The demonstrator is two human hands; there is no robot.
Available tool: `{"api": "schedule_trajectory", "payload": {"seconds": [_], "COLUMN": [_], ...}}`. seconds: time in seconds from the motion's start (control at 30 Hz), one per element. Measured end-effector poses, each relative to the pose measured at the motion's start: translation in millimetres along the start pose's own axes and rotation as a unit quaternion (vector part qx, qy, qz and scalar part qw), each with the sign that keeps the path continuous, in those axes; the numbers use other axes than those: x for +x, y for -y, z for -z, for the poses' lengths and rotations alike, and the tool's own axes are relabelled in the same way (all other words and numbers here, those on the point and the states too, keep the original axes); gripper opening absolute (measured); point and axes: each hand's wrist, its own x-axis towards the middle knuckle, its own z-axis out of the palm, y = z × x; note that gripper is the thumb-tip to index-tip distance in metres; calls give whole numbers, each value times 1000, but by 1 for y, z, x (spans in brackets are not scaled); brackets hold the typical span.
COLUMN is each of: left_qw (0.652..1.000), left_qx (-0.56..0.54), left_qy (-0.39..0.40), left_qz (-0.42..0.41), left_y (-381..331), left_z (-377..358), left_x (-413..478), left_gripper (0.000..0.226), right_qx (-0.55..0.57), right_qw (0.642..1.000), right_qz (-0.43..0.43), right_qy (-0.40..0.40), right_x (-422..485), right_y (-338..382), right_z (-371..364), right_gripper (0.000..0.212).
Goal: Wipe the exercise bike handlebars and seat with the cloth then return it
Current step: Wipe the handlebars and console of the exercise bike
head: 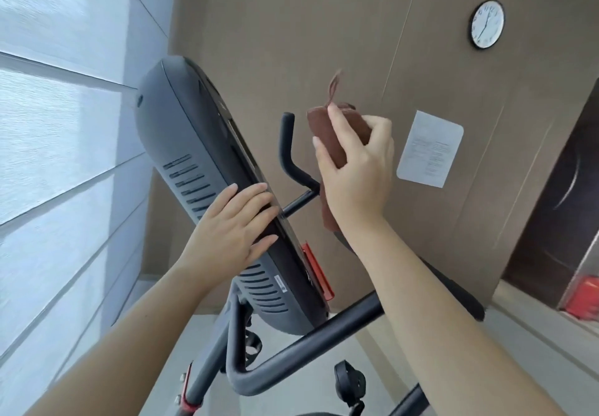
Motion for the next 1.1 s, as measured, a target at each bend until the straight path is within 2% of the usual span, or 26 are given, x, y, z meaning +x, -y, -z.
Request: {"api": "schedule_trajectory", "payload": {"seconds": [0.17, 0.27, 0.43, 0.53, 0.7, 0.77, 0.87, 0.97, 1.03, 1.1], "left_qw": [1000, 999, 999, 999, 1000, 1000, 1000, 999, 999, 999], "left_qx": [4, 6, 13, 20, 21, 12, 0, 3, 5, 3], "left_qy": [-19, -27, -19, -8, -4, -7, -12, -22, -35, -42], "left_qz": [18, 22, 24, 23, 19, 21, 25, 34, 38, 33], "left_y": [-3, -3, -3, -2, -1, -1, -3, -6, -7, -5], "left_z": [-3, -4, -4, -2, -2, -2, -4, -7, -8, -9], "left_x": [1, 1, 0, 0, -1, -1, -1, -2, -2, -1], "left_gripper": [40, 38, 39, 41, 43, 42, 43, 43, 42, 41], "right_qx": [-58, -117, -191, -213, -270, -253, -136, 15, 33, 19], "right_qw": [997, 989, 965, 948, 904, 902, 939, 985, 991, 990], "right_qz": [32, 64, 138, 204, 312, 328, 285, 136, 76, 63], "right_qy": [32, 60, 112, 117, 115, 119, 135, 102, 106, 125], "right_x": [-13, -28, -62, -81, -109, -111, -103, -80, -67, -67], "right_y": [-3, -2, -14, -31, -77, -89, -87, -68, -56, -55], "right_z": [-1, 3, 14, 23, 45, 56, 69, 59, 46, 43], "right_gripper": [42, 37, 32, 29, 42, 39, 29, 34, 38, 40]}}
